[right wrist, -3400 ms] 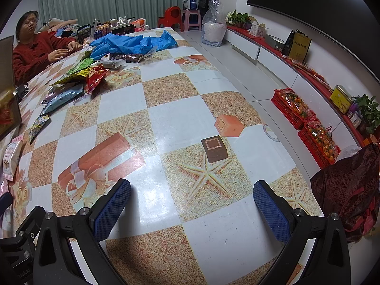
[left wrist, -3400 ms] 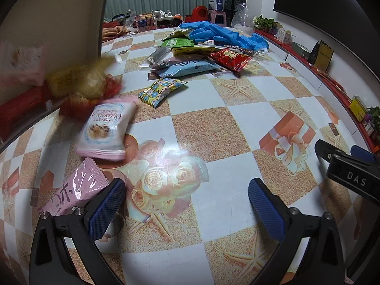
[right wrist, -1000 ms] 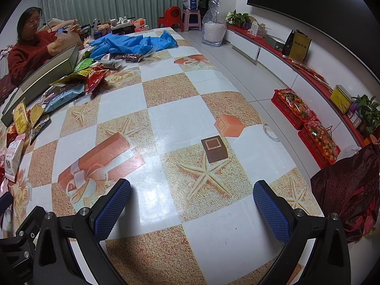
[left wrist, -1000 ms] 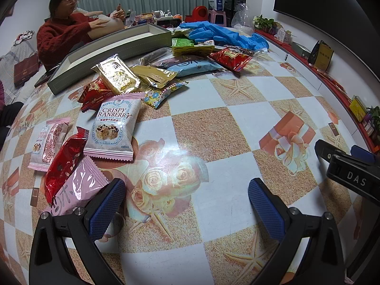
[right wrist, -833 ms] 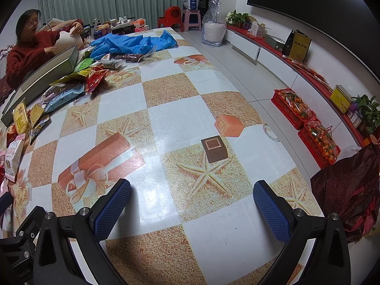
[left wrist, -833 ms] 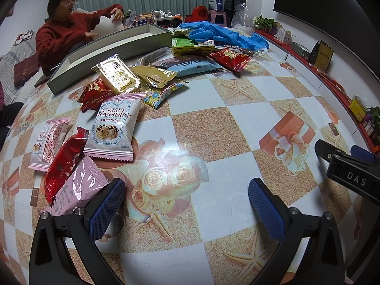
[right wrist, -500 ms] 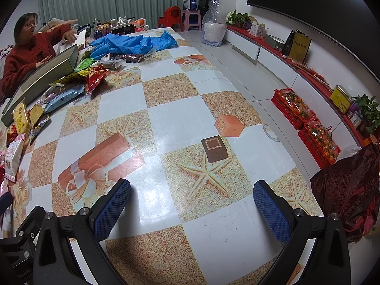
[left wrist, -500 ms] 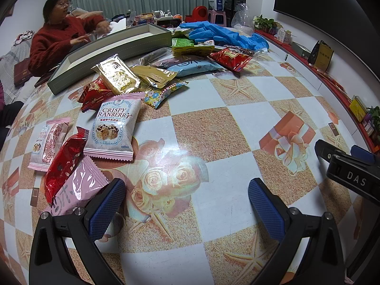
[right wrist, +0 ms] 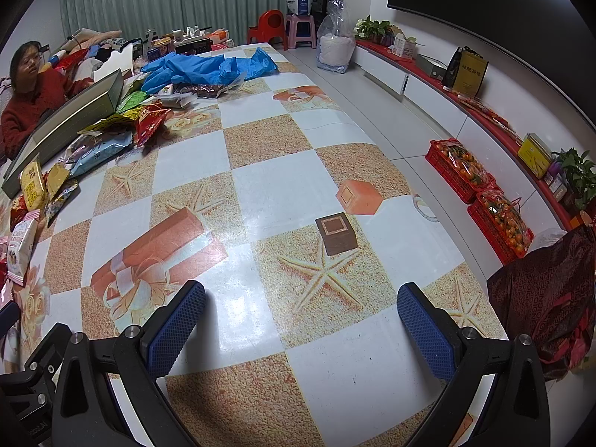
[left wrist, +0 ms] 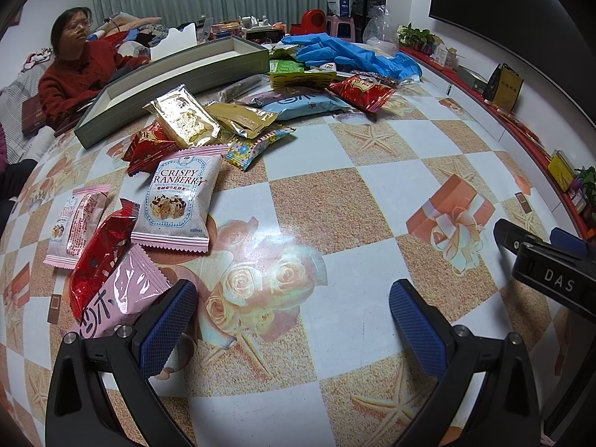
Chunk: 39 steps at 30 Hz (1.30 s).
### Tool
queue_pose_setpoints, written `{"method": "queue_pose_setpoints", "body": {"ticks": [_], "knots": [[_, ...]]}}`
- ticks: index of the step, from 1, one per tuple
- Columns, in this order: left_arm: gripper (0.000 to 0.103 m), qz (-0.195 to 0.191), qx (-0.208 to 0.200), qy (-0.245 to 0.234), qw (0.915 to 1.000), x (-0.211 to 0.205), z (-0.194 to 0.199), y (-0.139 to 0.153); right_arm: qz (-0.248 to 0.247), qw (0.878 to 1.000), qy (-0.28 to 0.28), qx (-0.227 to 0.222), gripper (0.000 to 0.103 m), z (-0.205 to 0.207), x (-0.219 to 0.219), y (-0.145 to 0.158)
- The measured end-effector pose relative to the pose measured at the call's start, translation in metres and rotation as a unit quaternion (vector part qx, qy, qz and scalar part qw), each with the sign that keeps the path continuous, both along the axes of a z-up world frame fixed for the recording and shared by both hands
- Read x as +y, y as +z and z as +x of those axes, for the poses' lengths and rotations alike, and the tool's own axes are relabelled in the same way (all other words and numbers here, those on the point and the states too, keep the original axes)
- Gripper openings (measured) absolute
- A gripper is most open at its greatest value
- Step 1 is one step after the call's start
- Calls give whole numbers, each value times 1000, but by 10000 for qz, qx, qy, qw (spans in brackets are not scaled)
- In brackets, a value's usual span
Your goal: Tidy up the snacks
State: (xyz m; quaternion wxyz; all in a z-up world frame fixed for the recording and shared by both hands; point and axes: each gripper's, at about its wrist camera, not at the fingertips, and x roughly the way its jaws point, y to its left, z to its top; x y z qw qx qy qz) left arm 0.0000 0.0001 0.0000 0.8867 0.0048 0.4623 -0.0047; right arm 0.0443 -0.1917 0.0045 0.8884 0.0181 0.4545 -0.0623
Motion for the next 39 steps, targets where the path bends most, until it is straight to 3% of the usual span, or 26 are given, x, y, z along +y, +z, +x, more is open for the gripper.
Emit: {"method": "queue_pose_setpoints", "body": {"ticks": [21,22,23,25,26,28,30,32,34,36,38,39], "knots": [[103,33,55,-18,10000,0,-3,0,22,10000,-1,-13,103,0,0,0],[103,9,174,-241,9996,-1,-2,1,81,9998,-165,18,103,0,0,0],[103,18,306,-847,9959,-5,-3,2,152,9956,-925,47,103,-8,1,0],[103,98,605,-2038,9771,-11,-13,3,233,9679,-2501,120,103,-39,9,0],[103,209,804,-2508,9645,-12,-26,7,266,9584,-2828,269,103,-57,15,0],[103,491,1080,-3252,9382,-6,-50,18,518,9706,-2313,412,103,-79,28,1],[103,510,1096,-3966,9100,14,-73,40,860,9812,-1659,491,103,-114,50,4],[103,417,835,-4633,8813,49,-94,74,1219,9728,-1912,482,103,-166,71,18],[103,199,666,-5208,8509,91,-105,108,1944,9495,-2449,257,103,-222,93,39],[103,59,811,-5633,8223,136,-102,137,2491,9177,-3091,136,103,-274,122,72],[103,11,1060,-5861,8033,168,-87,159,2806,8864,-3681,-41,103,-322,171,114],[103,-13,1180,-5964,7940,185,-79,171,2742,8791,-3896,-163,103,-336,195,136]]}}
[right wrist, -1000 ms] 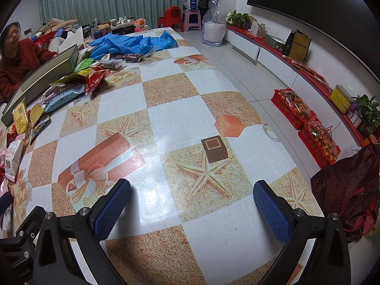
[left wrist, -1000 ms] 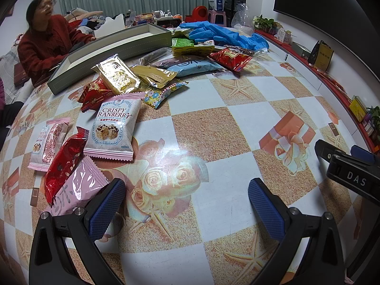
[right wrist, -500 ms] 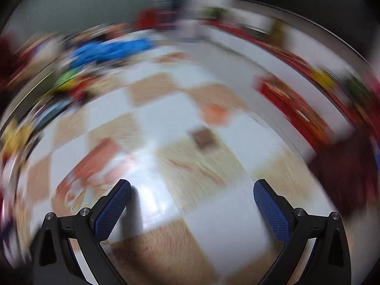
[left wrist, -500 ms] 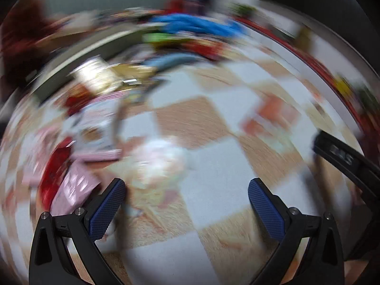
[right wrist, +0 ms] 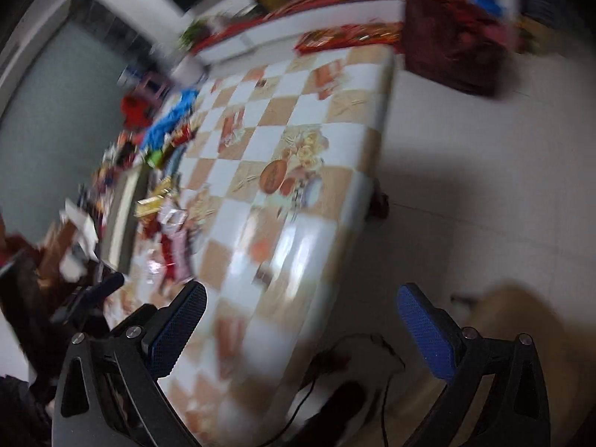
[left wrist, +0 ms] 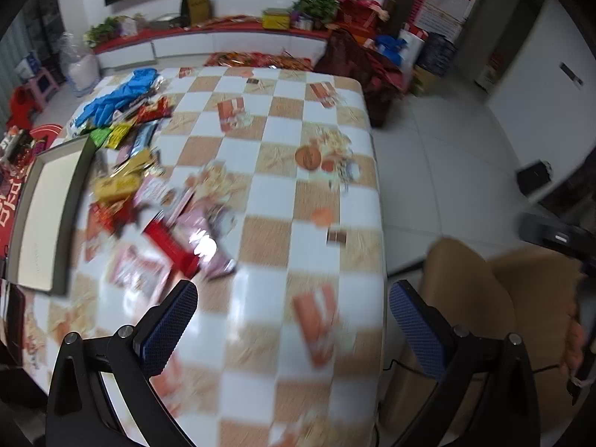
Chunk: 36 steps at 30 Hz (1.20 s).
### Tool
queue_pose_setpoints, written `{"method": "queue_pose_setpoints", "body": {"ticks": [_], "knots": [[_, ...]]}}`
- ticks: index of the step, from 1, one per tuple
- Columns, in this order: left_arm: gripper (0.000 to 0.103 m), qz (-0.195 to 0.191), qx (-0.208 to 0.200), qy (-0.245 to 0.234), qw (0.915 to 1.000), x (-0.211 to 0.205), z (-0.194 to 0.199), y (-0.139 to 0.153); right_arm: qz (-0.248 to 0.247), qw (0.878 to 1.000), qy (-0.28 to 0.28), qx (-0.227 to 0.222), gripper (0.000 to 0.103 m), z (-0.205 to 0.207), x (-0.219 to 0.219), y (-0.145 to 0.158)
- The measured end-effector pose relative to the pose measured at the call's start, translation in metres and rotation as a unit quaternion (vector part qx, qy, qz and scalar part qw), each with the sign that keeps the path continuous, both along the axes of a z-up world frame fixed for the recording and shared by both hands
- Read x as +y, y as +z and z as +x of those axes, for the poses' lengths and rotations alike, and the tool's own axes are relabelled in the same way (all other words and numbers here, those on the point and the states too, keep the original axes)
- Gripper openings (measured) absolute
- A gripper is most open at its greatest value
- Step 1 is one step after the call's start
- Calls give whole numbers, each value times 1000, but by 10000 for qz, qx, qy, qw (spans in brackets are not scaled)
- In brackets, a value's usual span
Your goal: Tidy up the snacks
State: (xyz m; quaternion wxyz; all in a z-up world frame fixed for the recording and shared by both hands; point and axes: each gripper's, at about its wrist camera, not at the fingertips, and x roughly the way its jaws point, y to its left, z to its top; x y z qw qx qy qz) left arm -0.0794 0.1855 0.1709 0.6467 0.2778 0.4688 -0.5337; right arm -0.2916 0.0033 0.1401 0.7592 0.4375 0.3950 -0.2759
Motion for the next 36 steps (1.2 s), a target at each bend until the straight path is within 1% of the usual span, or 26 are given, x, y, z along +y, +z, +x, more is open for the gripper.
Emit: {"method": "queue_pose_setpoints", "body": {"ticks": [1,3,4,5,6,7,8,9,11,12,14,15,17,18,19,21,22,23,24,25,26,27,28,29,33,36], "knots": [[103,47,183,-159,9997,16,4,13,-138,9996,-237,-13,103,-11,33,28],[103,234,892,-621,9938,43,23,26,-286,9980,-538,181,103,-22,97,73],[103,369,1444,-991,9839,58,31,31,-271,9970,-597,413,103,-21,130,91],[103,511,1979,-1468,9678,76,34,37,-151,9953,-565,776,103,-16,167,104],[103,620,2294,-1919,9522,93,36,43,42,9925,-480,1123,103,-14,196,109],[103,716,2383,-2442,9373,112,40,49,445,9870,-309,1512,103,-5,236,110],[103,733,2122,-2847,9320,132,45,57,824,9830,-200,1626,103,3,266,111],[103,678,1643,-3152,9322,153,53,65,1139,9810,-122,1566,103,7,298,113],[103,611,877,-3397,9344,184,75,77,1502,9792,-48,1364,103,27,351,121],[103,639,548,-3320,9395,196,91,80,1582,9789,-46,1291,103,36,363,122],[103,700,-16,-2827,9566,209,127,81,1602,9814,-213,1035,103,58,374,126],[103,702,-206,-2432,9672,211,146,81,1548,9838,-344,839,103,70,373,130],[103,564,-498,-1781,9811,209,173,83,1181,9893,-464,715,103,93,372,137],[103,413,-704,-1480,9856,206,182,86,685,9931,-540,788,103,107,363,143],[103,251,-837,-1317,9874,204,186,90,256,9939,-607,881,103,122,359,150],[103,-81,-926,-1122,9893,200,189,97,-760,9892,-839,933,103,146,349,168],[103,-229,-890,-1028,9905,199,186,97,-1280,9836,-963,833,103,156,344,181],[103,-220,-848,-962,9915,197,184,93,-1657,9783,-1048,671,103,165,339,188],[103,-66,-789,-974,9921,191,179,85,-1949,9731,-1106,535,103,174,332,190],[103,176,-713,-1003,9922,184,176,76,-2085,9697,-1153,538,103,185,322,189],[103,349,-676,-974,9923,177,175,68,-2023,9700,-1159,693,103,196,309,181],[103,451,-623,-892,9930,172,176,61,-1780,9739,-1102,882,103,205,295,169],[103,494,-585,-825,9936,158,178,55,-1465,9787,-1056,977,103,213,283,158],[103,503,-549,-786,9941,150,182,51,-1341,9811,-1024,951,103,217,276,149],[103,409,-531,-645,9957,87,203,38,-1453,9786,-879,1161,103,217,270,129],[103,359,-509,-565,9965,36,218,28,-1093,9840,-813,1151,103,206,259,112]]}}
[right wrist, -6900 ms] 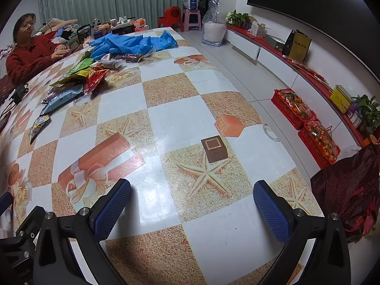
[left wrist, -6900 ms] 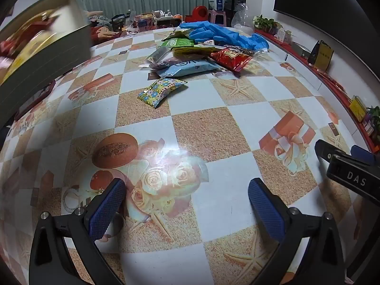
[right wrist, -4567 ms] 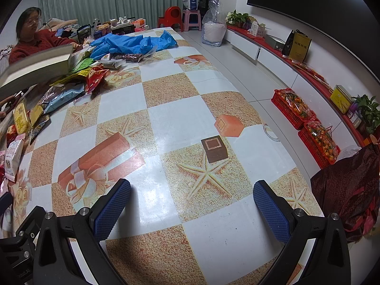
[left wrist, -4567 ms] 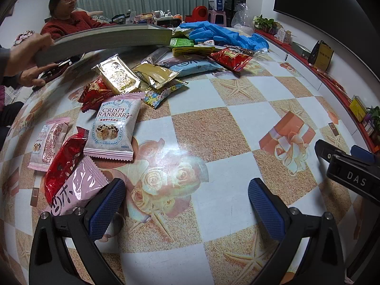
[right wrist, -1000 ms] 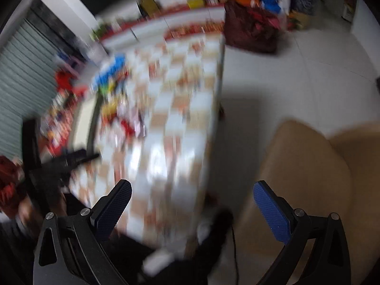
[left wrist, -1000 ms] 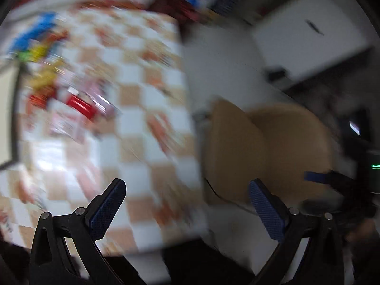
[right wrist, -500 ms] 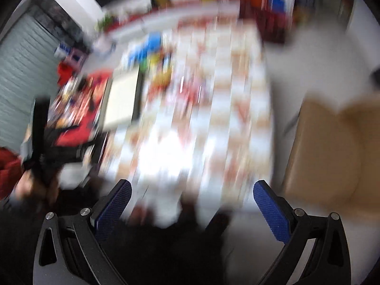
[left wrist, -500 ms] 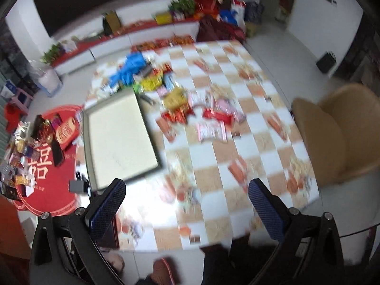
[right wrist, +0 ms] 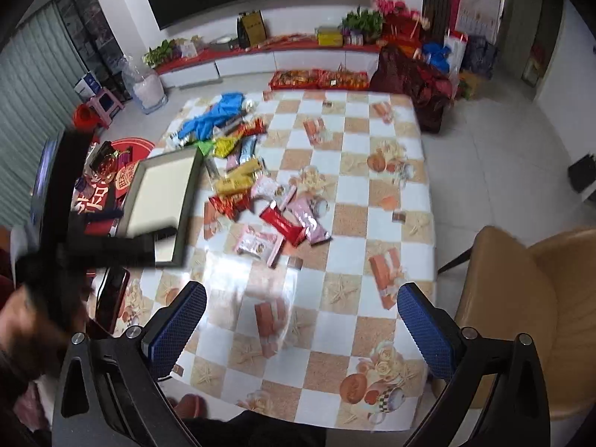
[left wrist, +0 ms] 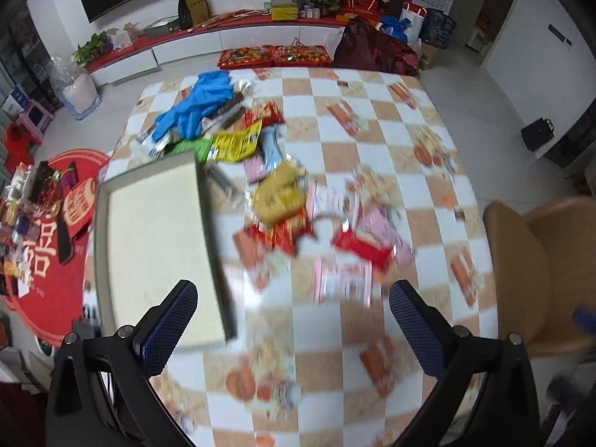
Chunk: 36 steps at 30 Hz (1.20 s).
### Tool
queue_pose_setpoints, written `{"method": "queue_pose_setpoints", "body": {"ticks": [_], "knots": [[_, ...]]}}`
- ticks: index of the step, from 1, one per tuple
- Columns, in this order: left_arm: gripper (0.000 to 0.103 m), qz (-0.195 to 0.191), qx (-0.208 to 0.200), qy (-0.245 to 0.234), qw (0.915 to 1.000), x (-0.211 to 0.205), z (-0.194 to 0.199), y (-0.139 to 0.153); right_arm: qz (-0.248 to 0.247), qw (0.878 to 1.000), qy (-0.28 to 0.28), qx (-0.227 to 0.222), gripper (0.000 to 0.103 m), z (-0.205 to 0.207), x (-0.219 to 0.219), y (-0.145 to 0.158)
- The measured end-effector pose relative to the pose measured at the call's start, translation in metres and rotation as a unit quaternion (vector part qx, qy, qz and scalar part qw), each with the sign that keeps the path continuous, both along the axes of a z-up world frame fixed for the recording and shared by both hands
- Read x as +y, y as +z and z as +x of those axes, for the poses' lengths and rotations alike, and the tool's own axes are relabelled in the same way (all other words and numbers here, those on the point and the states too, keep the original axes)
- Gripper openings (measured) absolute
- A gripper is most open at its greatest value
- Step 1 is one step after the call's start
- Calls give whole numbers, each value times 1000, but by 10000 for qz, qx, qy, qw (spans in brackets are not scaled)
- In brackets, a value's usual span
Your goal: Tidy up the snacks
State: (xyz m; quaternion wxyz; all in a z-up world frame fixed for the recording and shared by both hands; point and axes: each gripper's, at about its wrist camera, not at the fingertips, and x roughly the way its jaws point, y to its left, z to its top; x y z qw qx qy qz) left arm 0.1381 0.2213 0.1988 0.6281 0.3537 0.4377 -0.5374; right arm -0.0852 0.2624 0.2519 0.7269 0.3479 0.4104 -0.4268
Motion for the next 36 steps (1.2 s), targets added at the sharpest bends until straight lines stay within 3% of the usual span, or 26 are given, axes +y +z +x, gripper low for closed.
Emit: {"method": "queue_pose_setpoints", "body": {"ticks": [5,11,14,16,18,21,22,25,27,31,36], "knots": [[103,314,-277,-215,9989,-84,7,-57,837,9953,-123,-467,103,-25,-27,-35],[103,776,-315,-686,9941,-139,4,-142,1104,9936,239,61,103,-30,-38,-67],[103,1151,100,-542,9918,-141,9,-178,1261,9918,122,187,103,-35,-41,-79],[103,1158,517,-494,9907,-129,7,-176,1351,9904,-80,272,103,-36,-42,-83],[103,1337,711,-846,9848,-106,-13,-176,1415,9893,-336,138,103,-36,-41,-82],[103,1500,549,-1585,9743,-70,-46,-174,1500,9877,-443,90,103,-27,-40,-83],[103,1440,476,-1657,9744,-58,-50,-169,1509,9875,-433,128,103,-22,-40,-84],[103,1233,677,-1276,9818,-41,-34,-144,1398,9891,-395,250,103,-9,-43,-83],[103,1168,541,-1040,9862,-34,-21,-129,1311,9901,-379,336,103,-3,-45,-82],[103,1515,202,-1011,9831,-23,-5,-124,1272,9902,-286,500,103,9,-43,-89],[103,1664,324,-893,9815,0,2,-120,1215,9872,210,1008,103,31,-33,-109]]}}
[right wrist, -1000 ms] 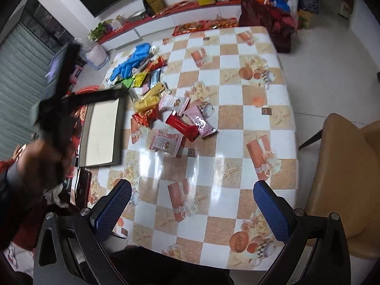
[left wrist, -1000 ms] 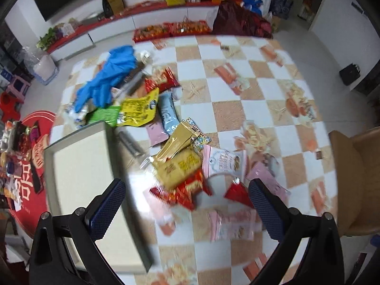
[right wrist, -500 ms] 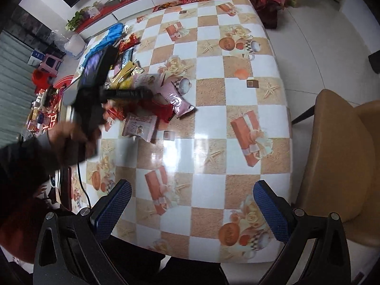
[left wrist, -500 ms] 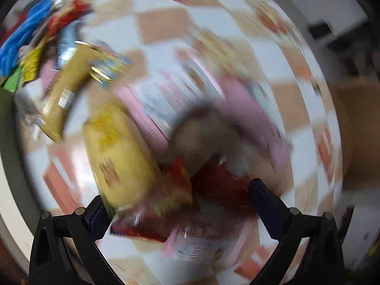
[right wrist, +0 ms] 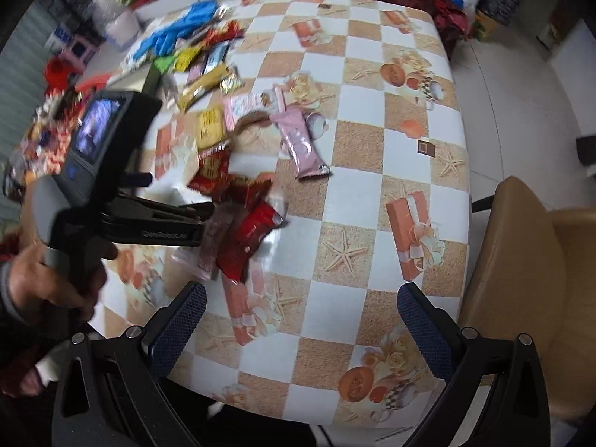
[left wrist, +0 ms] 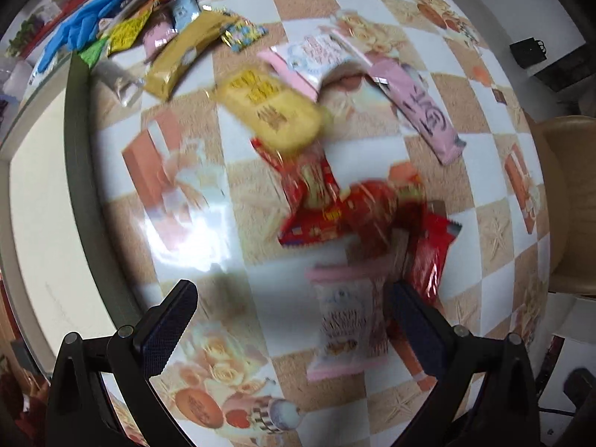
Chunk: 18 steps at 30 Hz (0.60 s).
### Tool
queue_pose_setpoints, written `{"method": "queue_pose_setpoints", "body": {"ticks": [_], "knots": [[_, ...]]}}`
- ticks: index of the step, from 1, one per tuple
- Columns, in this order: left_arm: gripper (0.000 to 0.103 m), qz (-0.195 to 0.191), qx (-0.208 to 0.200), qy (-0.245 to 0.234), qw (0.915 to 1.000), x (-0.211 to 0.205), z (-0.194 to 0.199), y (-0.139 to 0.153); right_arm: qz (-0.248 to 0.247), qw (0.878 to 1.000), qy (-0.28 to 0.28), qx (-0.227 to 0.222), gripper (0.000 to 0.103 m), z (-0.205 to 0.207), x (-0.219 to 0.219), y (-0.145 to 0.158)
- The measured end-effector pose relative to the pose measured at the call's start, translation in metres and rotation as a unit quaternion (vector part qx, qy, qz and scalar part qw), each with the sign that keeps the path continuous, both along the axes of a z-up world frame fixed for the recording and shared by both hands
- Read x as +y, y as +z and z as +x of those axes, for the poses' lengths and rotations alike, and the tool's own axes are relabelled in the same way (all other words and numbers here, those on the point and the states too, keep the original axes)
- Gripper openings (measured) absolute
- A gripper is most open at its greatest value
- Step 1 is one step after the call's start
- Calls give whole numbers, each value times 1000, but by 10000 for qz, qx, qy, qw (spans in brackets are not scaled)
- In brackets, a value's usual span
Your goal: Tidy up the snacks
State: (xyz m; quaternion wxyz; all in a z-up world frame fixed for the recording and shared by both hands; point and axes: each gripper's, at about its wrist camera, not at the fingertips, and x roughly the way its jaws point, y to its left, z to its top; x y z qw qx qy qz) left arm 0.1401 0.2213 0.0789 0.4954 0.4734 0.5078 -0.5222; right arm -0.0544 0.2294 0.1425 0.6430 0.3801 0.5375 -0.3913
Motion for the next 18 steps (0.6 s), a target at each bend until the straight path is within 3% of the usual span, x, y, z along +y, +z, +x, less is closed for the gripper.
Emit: {"method": "queue_pose_setpoints", "body": {"ticks": [8,14,18], "knots": [[103,-126,-375,-180,9991,16,-16,0,511,9975,-446,199,103,-17,2,-46],[103,-121,-411,21,9991,25,-10,-2,460,9965,-275,645,103,-26,-11,-80],[103,-169,-424,-13,9990,32,-10,2,541,9963,-247,613,103,-31,-19,-98]]}}
